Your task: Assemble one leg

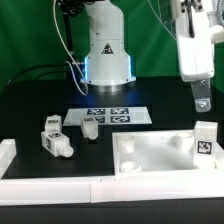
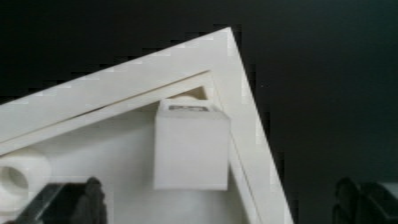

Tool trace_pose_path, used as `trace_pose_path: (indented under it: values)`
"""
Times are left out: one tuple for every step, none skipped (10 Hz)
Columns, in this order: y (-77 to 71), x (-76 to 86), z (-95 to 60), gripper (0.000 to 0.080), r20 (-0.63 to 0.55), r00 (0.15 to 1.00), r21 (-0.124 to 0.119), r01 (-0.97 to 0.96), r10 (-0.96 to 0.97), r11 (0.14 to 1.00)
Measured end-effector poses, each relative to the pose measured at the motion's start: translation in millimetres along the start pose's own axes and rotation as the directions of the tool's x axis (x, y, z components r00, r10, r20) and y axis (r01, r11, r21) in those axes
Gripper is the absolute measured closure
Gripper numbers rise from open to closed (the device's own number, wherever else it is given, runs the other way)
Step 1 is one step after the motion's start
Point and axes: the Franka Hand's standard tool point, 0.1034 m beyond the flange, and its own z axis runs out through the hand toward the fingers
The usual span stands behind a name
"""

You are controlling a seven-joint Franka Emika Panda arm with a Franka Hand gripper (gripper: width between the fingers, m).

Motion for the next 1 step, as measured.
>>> trace_pose_path:
  values:
    - [0.6, -0.1, 1.0, 0.0151, -0.001, 1.0, -0.001, 0.001, -0.001, 1.0]
